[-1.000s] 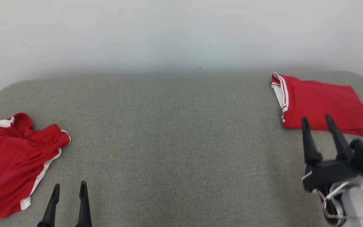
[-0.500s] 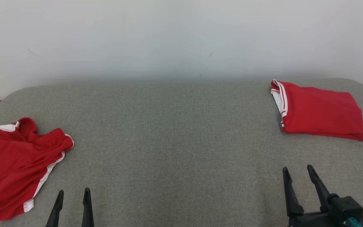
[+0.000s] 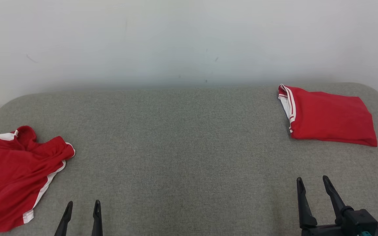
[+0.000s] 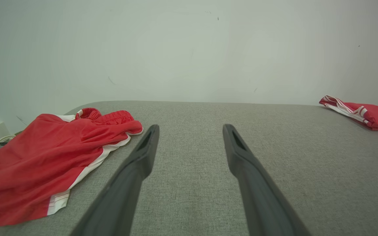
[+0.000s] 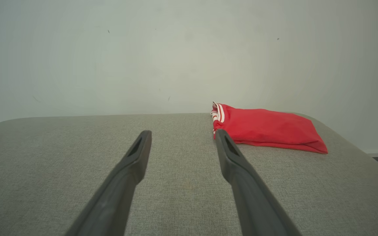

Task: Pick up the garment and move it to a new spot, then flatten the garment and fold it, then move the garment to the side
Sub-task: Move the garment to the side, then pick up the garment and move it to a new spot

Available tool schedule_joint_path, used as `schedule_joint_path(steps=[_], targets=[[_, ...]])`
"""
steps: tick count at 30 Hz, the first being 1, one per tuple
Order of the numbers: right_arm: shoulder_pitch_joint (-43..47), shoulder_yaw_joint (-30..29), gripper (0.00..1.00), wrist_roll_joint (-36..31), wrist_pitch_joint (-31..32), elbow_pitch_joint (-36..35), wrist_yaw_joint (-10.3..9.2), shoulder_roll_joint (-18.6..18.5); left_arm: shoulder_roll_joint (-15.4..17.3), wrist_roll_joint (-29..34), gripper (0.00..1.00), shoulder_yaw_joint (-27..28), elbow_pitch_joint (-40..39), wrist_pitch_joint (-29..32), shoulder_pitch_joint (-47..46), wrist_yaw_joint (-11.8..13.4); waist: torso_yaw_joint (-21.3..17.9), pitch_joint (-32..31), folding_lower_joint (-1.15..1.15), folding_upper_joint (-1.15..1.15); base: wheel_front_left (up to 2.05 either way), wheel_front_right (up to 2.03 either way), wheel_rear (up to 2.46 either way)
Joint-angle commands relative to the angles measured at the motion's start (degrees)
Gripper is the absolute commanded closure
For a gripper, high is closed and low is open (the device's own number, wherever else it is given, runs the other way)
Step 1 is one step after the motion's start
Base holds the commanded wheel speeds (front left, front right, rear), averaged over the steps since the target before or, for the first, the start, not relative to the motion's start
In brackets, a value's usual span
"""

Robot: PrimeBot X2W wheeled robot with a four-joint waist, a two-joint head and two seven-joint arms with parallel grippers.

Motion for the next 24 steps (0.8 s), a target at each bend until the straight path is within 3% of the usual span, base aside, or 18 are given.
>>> schedule_joint_path(steps=[1,24], targets=[[-0.07,-0.16,0.0,-0.27,-0.07,0.2,0.02,0.18,0.31,0.44,0.0,0.19,0.35,-0.28,0.49,0.18,0.05,0.0,0.0,0.0,0.0,0.0,0.0],[0.46,-0.56,0.0,0.04,-0.07,1.69,0.02,0.47,0.29,-0.58,0.0,0.28,0.31,-0.28,0.81,-0.05,1.6,-0.32,0.0,0.0,0.0,0.0,0.0]])
